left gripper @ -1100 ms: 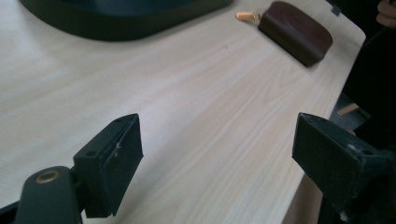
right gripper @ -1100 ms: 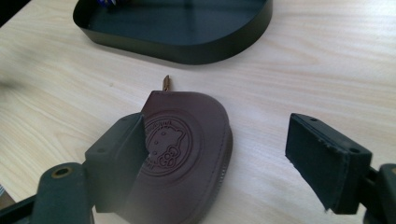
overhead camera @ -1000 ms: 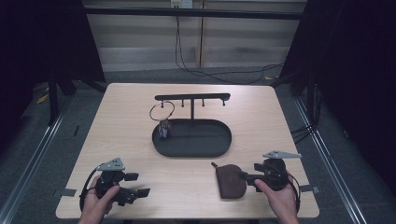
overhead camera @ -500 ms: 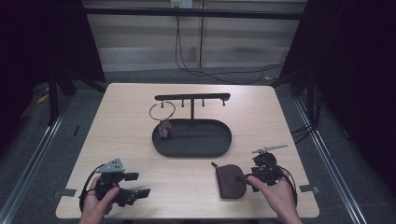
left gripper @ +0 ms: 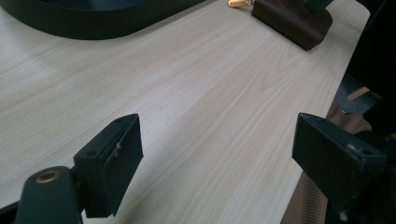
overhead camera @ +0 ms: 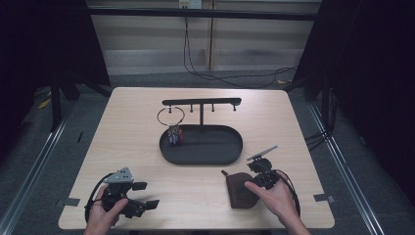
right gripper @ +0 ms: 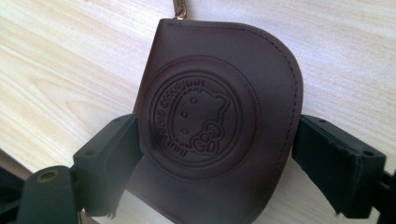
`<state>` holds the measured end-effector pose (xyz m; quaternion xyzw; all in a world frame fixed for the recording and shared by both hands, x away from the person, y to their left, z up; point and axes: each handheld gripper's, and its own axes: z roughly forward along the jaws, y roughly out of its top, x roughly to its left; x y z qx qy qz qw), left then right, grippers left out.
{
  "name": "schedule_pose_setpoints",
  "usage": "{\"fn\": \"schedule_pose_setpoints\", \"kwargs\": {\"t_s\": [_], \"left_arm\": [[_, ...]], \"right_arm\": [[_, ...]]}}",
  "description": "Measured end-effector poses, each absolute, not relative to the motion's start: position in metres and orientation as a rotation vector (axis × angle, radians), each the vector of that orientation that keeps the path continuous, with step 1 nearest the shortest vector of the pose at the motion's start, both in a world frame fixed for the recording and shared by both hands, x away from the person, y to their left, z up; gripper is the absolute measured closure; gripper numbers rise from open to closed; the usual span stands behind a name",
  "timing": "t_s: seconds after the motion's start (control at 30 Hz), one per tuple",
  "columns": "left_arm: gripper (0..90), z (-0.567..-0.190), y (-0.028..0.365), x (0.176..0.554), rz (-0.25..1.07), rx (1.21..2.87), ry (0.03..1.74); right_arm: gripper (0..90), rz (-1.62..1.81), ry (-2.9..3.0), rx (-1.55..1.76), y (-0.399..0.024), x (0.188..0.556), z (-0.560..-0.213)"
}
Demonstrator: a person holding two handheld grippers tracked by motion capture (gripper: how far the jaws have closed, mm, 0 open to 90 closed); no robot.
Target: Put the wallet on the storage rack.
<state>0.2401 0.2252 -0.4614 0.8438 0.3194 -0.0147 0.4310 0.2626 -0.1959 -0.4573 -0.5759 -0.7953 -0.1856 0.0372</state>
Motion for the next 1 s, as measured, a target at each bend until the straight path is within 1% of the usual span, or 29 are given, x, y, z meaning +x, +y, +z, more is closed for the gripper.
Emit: {"fn": "schedule_pose_setpoints", "kwargs": {"t_s": [0.13,0.23,0.47,0.7,1.0], "left_arm": [[16.1,-0.461,0.224,0.24,-0.038,2.117,0.782],[16.2,-0.46,0.223,0.239,-0.007,2.14,0.781],[16.3,-0.458,0.226,0.239,-0.006,2.12,0.777],[16.3,-0.459,0.228,0.24,-0.006,2.107,0.789],[16.3,-0.459,0.226,0.239,-0.006,2.113,0.761]], "right_arm": [[14.2,-0.525,-2.423,-1.79,-0.192,0.266,-0.459],[13.6,-0.492,-2.394,-1.796,-0.191,0.27,-0.464],[9.8,-0.481,-2.35,-1.813,-0.192,0.274,-0.47],[10.9,-0.487,-2.312,-1.84,-0.193,0.273,-0.472],[14.5,-0.429,-2.314,-1.828,-0.191,0.278,-0.469]]}}
